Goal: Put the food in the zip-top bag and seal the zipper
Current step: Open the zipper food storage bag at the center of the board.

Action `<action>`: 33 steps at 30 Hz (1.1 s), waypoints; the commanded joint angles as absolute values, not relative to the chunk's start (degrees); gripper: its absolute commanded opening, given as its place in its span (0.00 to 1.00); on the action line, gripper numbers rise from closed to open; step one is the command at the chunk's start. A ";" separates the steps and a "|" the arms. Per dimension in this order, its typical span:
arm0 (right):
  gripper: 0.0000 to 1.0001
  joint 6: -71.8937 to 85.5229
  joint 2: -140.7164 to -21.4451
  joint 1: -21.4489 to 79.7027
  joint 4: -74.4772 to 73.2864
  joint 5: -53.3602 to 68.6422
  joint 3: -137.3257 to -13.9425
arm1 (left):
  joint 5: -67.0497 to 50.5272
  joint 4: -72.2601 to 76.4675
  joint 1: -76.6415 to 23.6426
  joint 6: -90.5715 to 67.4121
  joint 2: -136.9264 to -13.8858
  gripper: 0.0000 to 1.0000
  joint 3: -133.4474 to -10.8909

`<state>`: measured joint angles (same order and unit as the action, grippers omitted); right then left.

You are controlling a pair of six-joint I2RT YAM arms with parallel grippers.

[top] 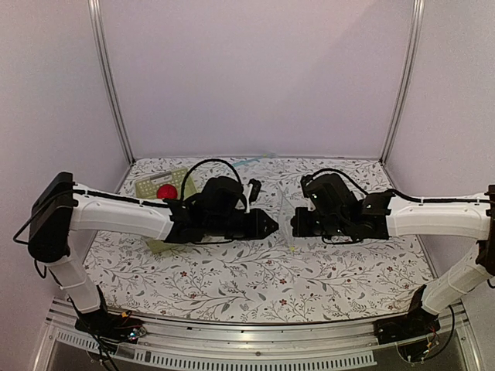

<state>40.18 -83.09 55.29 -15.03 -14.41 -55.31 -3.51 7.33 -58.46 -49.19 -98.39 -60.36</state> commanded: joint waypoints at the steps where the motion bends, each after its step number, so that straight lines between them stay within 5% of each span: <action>1: 0.00 37.74 -82.94 55.98 -15.14 -14.35 -57.30 | -6.64 7.47 -57.61 -46.06 -100.79 0.33 -65.12; 4: 0.00 37.88 -83.35 56.00 -15.13 -14.34 -57.30 | -6.83 7.15 -57.65 -44.88 -101.34 0.55 -66.88; 11: 0.00 37.69 -83.70 56.08 -15.21 -14.16 -57.56 | -6.39 7.07 -57.67 -44.01 -101.49 0.71 -67.99; 33: 0.00 36.89 -83.15 56.60 -14.88 -13.90 -57.57 | 7.25 -8.26 -57.66 -40.22 -105.73 0.73 -74.80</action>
